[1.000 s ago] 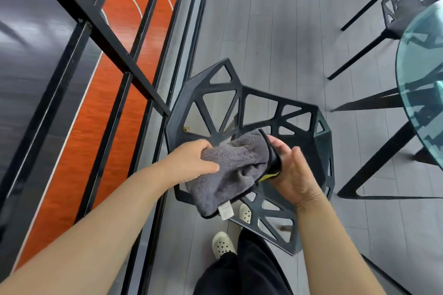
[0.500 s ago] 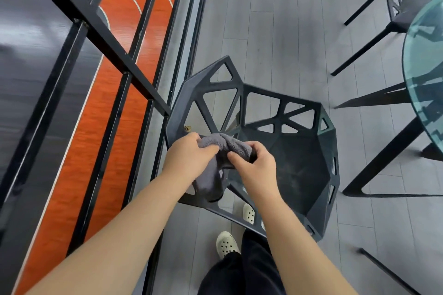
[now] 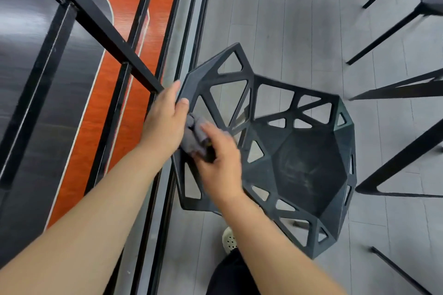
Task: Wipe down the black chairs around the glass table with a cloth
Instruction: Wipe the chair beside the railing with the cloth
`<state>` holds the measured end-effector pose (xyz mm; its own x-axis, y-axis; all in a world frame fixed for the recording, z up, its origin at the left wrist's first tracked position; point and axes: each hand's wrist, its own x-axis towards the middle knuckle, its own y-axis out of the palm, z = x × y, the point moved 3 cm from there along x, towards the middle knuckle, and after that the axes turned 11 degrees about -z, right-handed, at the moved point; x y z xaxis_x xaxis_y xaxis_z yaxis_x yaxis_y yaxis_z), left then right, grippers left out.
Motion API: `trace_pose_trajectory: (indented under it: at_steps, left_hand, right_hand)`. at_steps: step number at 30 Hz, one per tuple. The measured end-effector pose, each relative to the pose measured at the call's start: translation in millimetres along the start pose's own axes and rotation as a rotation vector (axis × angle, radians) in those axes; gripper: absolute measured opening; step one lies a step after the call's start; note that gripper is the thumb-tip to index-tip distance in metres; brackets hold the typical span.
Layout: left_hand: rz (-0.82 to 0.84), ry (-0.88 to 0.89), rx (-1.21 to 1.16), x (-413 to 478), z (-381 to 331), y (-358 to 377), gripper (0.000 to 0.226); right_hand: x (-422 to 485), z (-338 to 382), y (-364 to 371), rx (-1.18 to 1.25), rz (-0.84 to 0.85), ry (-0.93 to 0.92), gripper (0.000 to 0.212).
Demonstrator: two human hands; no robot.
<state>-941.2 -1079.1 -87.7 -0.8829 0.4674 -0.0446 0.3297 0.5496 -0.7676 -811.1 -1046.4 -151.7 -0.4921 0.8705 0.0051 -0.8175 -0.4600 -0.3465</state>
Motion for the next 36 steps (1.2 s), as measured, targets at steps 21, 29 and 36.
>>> trace_pose_trajectory:
  at_steps: [21,29,36]
  left_hand:
    - [-0.151,0.075,0.213,0.1,15.9,23.3,0.049]
    - [-0.127,0.071,0.23,1.2,9.4,21.1,0.051]
    - [-0.119,0.054,0.14,3.9,14.2,21.6,0.05]
  right_hand:
    - [52.9,-130.8,36.7,0.057,-0.147,0.686,0.05]
    - [88.4,-43.7,42.8,0.128,-0.193,0.494,0.047]
    - [76.5,-15.8,40.0,0.339,-0.351,0.38,0.044]
